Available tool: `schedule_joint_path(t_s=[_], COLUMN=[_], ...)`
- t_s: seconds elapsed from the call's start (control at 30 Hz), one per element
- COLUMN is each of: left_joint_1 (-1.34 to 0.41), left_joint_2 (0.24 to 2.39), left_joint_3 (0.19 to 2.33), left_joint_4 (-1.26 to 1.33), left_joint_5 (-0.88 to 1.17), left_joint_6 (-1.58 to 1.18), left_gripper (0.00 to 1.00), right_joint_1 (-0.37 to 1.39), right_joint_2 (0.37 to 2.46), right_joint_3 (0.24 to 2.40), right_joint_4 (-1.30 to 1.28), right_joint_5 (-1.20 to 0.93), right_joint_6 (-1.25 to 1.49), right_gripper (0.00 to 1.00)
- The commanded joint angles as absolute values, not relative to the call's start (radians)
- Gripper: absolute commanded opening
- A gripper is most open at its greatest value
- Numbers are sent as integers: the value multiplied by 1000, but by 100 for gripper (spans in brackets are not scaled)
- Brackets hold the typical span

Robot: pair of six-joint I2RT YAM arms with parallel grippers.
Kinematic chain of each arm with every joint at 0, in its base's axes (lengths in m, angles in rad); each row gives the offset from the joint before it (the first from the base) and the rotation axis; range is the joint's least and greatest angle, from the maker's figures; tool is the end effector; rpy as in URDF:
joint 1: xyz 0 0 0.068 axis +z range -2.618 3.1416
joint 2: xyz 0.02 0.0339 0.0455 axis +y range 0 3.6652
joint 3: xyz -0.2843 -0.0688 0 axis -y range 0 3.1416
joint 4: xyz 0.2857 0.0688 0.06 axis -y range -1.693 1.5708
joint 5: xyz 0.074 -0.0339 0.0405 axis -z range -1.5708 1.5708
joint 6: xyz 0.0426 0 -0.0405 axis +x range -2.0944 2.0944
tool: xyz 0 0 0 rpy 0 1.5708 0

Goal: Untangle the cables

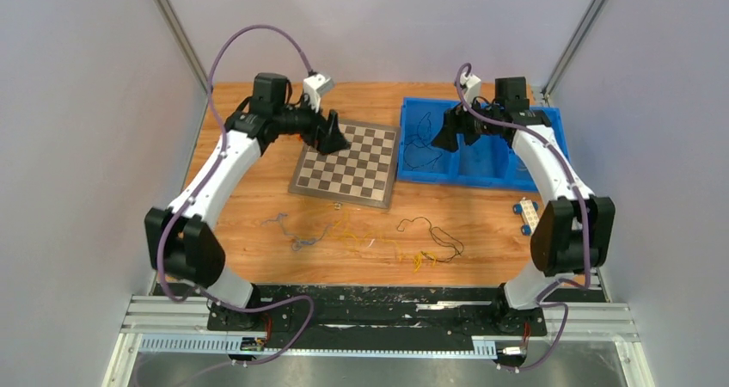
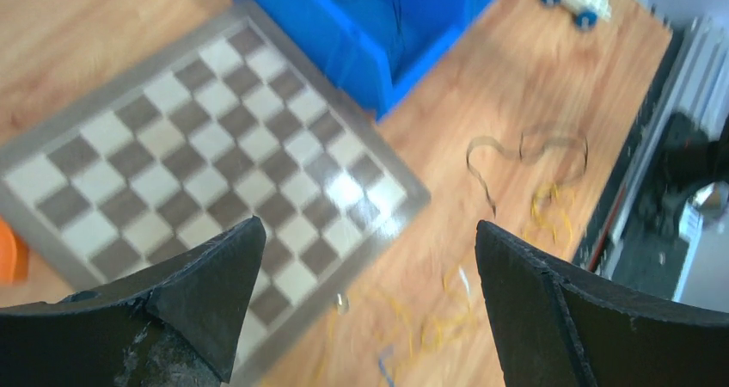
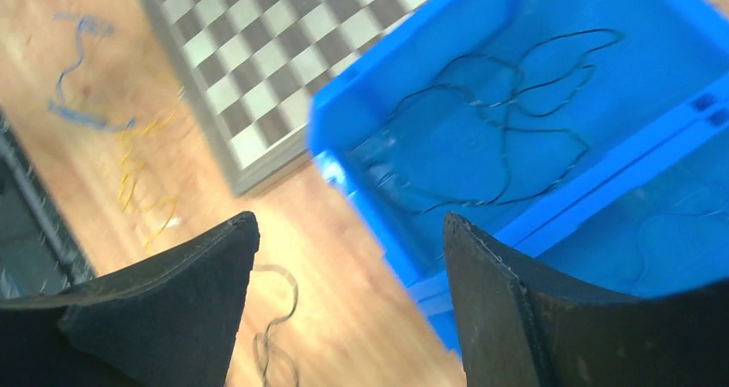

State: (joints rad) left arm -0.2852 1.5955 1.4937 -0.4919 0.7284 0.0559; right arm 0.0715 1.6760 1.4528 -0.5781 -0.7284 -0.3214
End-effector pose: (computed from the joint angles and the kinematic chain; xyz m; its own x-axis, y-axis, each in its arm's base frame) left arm 0.3807 -0.1412 0.3692 -0.4947 0.1885 -0.8484 0.7683 0.5512 -0.3255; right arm 0.4123 0.0580 0.3155 -0.5170 -0.2734 -0.8112 -0.7152 0.6586 0.2339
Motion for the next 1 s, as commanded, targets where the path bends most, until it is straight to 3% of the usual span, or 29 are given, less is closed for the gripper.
schedule_joint_path(t_s=[0.0,0.33,0.73,0.97], left_joint_1=[-242,-239,-245,-245], left_joint_2=[1380,1085,1028,994], left_joint_3=[1307,954,865,835], left_joint_4=[-678,-733,-752,-754], left_joint_5=[789,780,742,702], left_joint_6=[307,451,536,559], left_gripper=[100,100,100,100], right_joint_1=[140,237,316,427], right_joint_2=[1473,1260,1381,1431], right_joint_3=[1377,926,832,771], right_joint_4=[-827,-953,-842,-807], right_joint_5=[-816,-506,-374,-223], right_joint_6=[-531,-811,-678,-663], right_gripper=[78,78,79,72])
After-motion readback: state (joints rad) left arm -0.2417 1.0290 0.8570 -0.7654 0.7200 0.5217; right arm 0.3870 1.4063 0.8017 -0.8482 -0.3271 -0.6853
